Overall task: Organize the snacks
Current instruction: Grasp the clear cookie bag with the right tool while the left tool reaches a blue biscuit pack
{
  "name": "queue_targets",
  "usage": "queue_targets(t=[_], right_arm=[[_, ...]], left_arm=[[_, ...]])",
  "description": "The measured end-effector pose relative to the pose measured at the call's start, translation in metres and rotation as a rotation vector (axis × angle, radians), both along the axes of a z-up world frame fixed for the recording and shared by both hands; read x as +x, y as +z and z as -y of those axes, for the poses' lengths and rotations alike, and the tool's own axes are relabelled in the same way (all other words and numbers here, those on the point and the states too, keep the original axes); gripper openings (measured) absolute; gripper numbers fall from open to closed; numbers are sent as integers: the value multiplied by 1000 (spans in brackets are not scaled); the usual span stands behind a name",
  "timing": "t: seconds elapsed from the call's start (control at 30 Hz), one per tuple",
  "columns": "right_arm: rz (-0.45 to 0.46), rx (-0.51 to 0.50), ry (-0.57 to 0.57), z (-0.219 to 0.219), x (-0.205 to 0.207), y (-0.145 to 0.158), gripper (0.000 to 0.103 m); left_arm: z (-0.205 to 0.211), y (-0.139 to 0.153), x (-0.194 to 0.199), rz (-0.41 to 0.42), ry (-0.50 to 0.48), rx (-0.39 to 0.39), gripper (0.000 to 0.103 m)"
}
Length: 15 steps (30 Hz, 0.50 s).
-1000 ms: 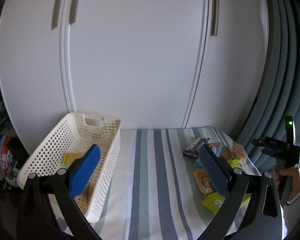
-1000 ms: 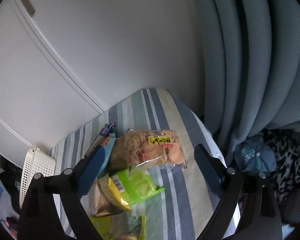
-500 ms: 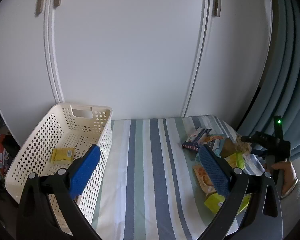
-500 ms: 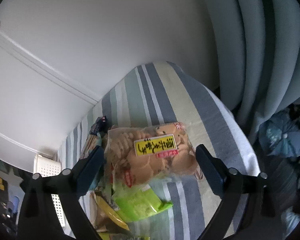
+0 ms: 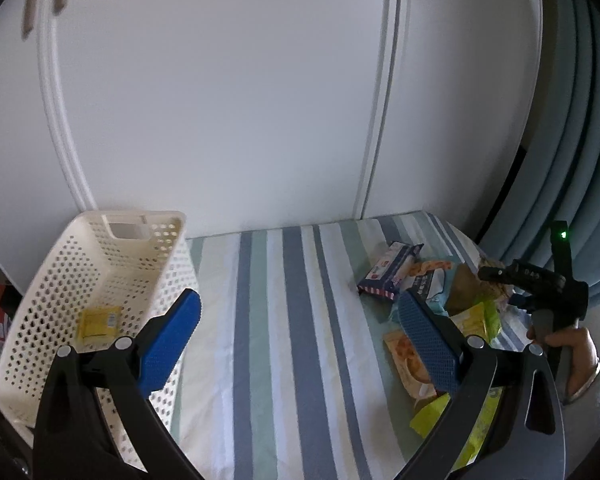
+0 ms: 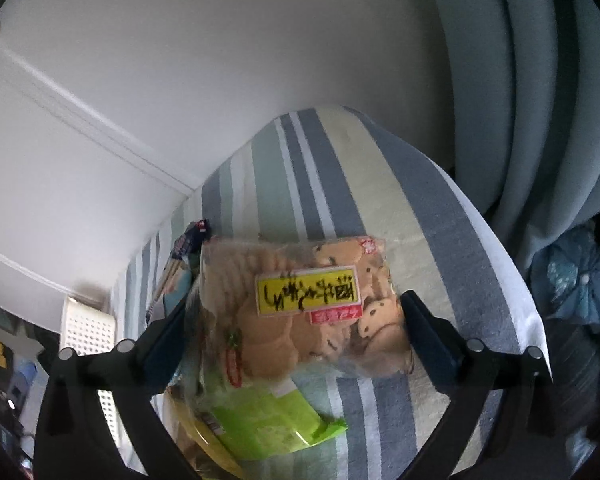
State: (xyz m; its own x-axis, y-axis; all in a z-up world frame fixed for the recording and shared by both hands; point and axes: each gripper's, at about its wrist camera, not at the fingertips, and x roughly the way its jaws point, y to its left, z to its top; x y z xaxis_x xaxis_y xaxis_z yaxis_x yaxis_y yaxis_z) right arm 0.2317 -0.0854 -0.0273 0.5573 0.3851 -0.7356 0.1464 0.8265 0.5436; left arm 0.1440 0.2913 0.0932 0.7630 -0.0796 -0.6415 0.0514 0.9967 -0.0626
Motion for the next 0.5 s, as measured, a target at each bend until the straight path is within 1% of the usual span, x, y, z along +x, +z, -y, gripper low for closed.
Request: queue_targets(t=[0.07, 0.13, 0.23, 0.33, 0.43, 0.5], right_arm=[[19, -14, 17, -6, -2, 3, 88], [50, -30, 46, -12, -4, 8, 88], [75, -19, 68, -16, -5, 12, 88], [87, -11, 68, -16, -4, 12, 88], [97, 5, 69, -15, -3, 12, 88], [101, 14, 65, -14, -3, 12, 88]], left_arm=[[6, -6, 10, -22, -15, -9, 100], [14, -13, 23, -43, -35, -8, 100], [27, -24, 43, -63, -59, 4, 100], [41, -36, 68, -94, -95, -10, 100], [55, -52, 96, -146, -150, -44, 100], [66, -68, 117, -199, -190, -61, 100]])
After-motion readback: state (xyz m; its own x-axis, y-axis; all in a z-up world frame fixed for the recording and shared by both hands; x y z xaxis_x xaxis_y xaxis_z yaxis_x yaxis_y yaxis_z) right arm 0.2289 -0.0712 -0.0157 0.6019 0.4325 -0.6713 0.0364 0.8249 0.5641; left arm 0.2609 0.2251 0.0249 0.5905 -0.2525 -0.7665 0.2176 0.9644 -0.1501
